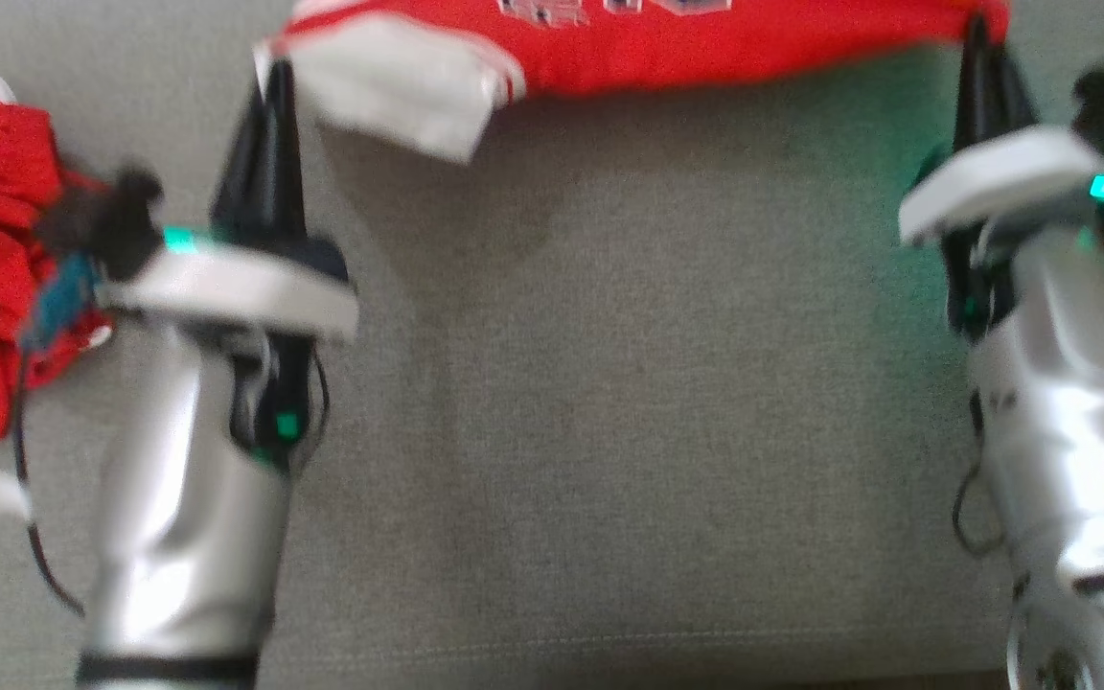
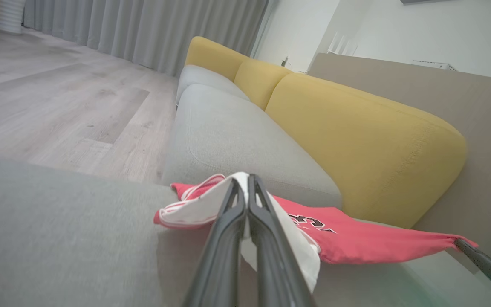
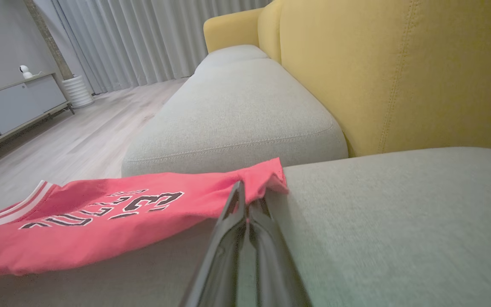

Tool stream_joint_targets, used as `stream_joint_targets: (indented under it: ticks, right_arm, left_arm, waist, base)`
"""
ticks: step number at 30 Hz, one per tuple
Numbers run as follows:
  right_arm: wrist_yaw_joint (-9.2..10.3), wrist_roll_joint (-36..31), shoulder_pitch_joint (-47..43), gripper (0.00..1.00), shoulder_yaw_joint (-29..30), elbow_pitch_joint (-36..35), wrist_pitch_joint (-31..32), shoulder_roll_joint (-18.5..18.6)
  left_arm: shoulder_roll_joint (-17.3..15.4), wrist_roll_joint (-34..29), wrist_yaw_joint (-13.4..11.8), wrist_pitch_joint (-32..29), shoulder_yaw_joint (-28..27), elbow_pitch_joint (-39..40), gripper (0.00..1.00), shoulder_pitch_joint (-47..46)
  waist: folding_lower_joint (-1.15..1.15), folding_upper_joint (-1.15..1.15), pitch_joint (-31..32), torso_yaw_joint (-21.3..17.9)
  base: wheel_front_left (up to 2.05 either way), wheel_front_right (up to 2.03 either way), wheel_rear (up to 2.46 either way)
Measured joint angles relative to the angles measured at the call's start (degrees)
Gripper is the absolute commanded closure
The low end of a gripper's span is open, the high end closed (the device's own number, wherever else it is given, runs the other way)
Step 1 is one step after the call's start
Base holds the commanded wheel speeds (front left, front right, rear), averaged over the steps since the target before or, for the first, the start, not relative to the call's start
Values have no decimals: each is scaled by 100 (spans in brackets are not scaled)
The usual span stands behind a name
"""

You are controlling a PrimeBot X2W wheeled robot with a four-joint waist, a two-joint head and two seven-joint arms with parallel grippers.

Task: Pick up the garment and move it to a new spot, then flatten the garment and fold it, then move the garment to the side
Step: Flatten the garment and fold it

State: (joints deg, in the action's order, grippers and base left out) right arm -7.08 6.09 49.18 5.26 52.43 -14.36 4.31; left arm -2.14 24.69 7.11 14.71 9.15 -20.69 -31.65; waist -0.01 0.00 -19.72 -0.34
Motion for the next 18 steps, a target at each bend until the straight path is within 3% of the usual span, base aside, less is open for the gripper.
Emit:
stream_joint_targets:
  ticks: [10,18]
  right_arm:
    - [0,964,-1813,100,-248,-1081,0,207]
    - [0,1163,-3251,100,-64,-2293,202,175]
  left_arm:
    - [-166,374,1,-5,321,1012,100,2150]
    - [-245,480,-166,-201,387,1793,100,3323]
  waist:
    - [-2,0,861,77]
    - [-2,0,1235,154]
  base:
    - [0,0,0]
    - [0,0,0]
